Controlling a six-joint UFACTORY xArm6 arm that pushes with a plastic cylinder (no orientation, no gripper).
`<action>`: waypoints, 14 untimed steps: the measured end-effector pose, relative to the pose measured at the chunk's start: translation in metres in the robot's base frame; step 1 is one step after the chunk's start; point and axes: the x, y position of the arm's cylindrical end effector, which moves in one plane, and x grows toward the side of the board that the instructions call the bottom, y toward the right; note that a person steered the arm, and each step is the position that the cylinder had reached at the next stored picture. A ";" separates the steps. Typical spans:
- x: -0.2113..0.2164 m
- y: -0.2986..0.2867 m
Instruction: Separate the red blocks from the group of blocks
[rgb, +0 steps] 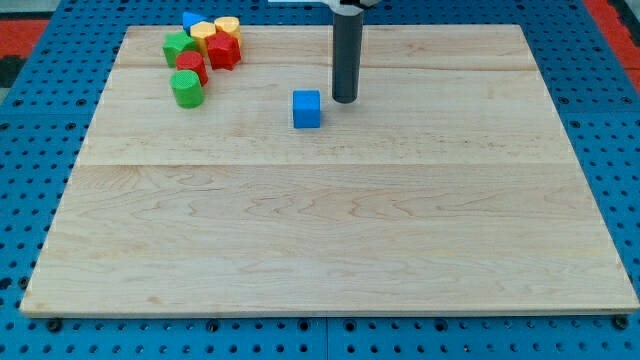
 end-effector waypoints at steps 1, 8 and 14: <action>-0.035 -0.001; -0.088 -0.135; 0.000 -0.257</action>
